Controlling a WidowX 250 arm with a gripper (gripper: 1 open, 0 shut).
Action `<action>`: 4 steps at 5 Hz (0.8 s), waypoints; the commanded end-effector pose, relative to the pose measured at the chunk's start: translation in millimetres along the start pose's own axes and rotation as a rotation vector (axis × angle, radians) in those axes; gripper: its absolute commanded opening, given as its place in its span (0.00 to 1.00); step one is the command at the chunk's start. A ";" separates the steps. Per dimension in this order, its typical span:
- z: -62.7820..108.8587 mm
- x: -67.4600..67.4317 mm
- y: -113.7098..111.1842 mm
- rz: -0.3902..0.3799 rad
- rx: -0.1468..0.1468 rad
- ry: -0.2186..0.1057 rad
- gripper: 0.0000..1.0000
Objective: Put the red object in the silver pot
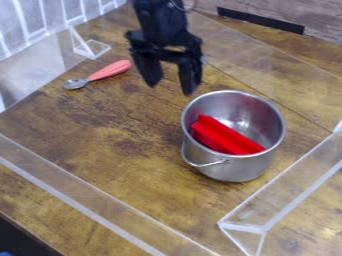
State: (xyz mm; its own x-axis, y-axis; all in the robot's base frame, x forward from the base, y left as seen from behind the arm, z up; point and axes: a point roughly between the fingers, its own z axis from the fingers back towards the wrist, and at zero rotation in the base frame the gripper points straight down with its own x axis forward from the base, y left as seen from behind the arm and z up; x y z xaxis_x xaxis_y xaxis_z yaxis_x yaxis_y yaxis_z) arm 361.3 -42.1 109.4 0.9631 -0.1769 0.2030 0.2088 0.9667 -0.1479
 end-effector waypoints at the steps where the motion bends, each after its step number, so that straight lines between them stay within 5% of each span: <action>1: 6.1 22.9 -27.2 -0.268 -0.022 -0.038 1.00; 2: -7.5 27.1 -45.4 -0.461 -0.042 -0.015 1.00; 4: -37.6 26.4 -59.6 -0.681 -0.073 0.014 1.00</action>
State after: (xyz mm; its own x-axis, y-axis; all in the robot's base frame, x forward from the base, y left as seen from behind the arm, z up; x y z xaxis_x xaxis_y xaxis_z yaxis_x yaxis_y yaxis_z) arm 376.6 -103.5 66.8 0.6446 -0.7347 0.2116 0.7617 0.6408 -0.0957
